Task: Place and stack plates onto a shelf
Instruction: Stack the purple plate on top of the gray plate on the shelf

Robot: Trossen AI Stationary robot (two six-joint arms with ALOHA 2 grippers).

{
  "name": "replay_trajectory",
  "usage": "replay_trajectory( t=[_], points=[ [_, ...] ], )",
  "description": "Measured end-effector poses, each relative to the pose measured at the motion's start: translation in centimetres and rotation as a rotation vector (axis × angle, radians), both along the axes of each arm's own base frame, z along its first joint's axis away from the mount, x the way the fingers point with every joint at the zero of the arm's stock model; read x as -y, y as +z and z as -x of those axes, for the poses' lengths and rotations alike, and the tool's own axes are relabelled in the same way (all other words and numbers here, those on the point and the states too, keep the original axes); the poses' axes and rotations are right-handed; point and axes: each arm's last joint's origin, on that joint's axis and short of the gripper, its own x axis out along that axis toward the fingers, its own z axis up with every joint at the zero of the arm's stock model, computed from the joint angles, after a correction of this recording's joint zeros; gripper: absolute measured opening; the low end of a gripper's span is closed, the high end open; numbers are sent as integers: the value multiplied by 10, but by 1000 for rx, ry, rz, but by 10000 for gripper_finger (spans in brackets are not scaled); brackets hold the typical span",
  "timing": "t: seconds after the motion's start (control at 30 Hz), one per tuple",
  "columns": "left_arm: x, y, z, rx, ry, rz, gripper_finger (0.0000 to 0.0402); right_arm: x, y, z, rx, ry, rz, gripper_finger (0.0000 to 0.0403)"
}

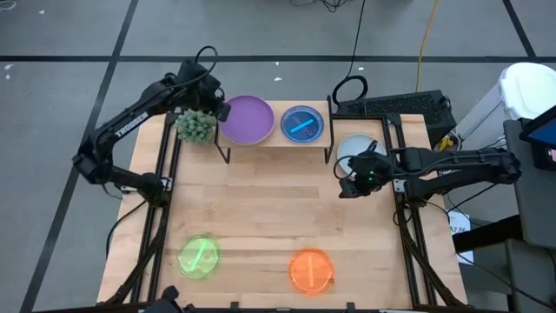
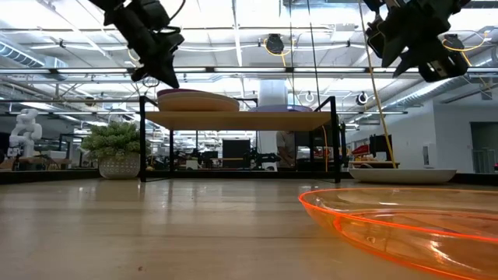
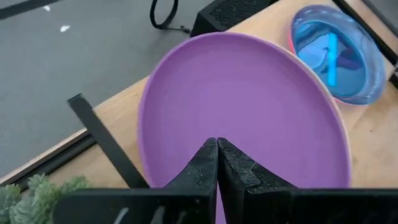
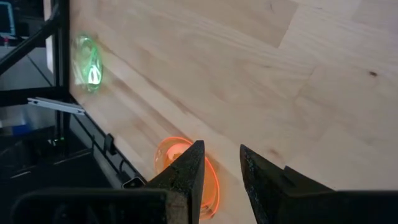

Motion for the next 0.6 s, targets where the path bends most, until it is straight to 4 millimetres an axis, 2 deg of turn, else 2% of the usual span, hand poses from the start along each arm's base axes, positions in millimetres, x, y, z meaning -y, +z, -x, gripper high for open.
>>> replay_trajectory(
  t=[0.37, 0.6],
  points=[
    [-2, 1, 15, -23, 167, 59, 4, 0, 7, 8, 39, -30, -22, 89],
    [-5, -1, 23, -43, 196, 86, 4, 0, 8, 9, 42, -39, -30, 89]
  ],
)
